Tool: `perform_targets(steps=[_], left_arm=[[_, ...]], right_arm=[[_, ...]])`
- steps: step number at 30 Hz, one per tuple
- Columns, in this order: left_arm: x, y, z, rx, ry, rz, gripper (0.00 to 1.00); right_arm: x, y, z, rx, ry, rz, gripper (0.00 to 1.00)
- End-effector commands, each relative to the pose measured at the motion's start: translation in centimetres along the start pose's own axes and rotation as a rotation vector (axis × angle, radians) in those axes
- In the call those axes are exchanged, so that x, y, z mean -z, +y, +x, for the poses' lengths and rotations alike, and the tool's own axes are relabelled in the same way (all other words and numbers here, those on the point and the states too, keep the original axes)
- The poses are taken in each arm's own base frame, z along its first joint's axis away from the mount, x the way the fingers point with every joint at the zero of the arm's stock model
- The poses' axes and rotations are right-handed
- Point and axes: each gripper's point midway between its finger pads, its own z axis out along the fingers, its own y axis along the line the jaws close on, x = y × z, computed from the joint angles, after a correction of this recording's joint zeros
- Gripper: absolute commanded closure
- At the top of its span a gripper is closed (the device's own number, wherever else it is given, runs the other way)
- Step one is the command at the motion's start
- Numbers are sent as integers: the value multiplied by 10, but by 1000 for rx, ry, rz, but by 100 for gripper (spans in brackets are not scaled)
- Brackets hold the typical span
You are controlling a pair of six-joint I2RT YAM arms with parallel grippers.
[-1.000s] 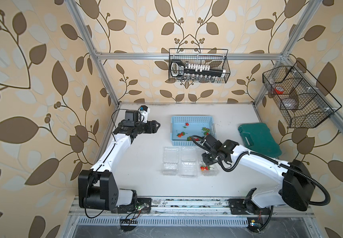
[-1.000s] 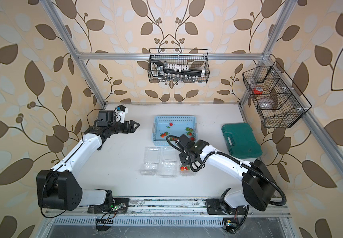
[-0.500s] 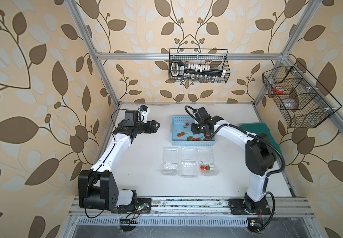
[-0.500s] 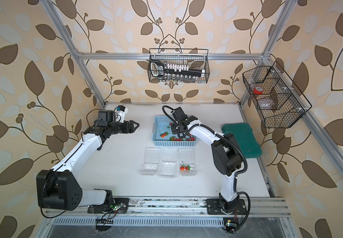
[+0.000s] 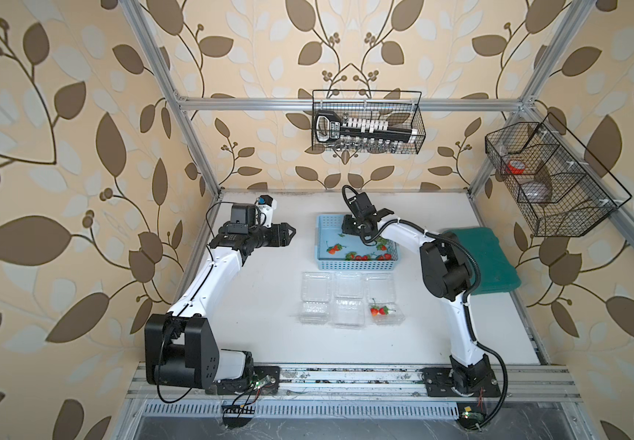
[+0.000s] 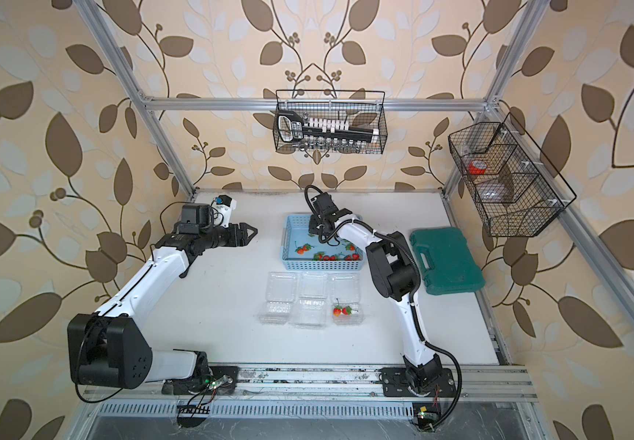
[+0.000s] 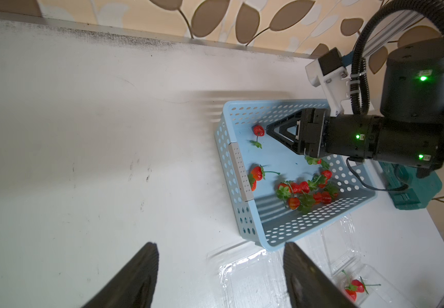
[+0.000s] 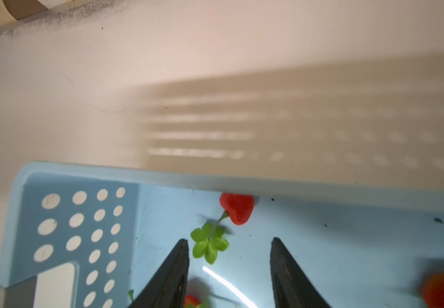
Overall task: Pack strawberries into containers
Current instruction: Pick up the strawberry from the basket.
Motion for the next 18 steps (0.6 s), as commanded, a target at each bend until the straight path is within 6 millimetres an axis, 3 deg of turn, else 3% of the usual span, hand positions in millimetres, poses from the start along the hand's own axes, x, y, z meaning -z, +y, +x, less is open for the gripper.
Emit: perform_targets(steps=[1,8,18], left_arm=[[3,-9,-13,-27,-26,18,24],[4,-10,-14,-28,-29,23,24],[5,-11,-14,-27,-30,24,24]], right_arm=[[-13,-10,-5,-93,-16,41,51],[-26,-8,-8,-125,-11,41,51],[-41,-9,9,-99,24,63,52]])
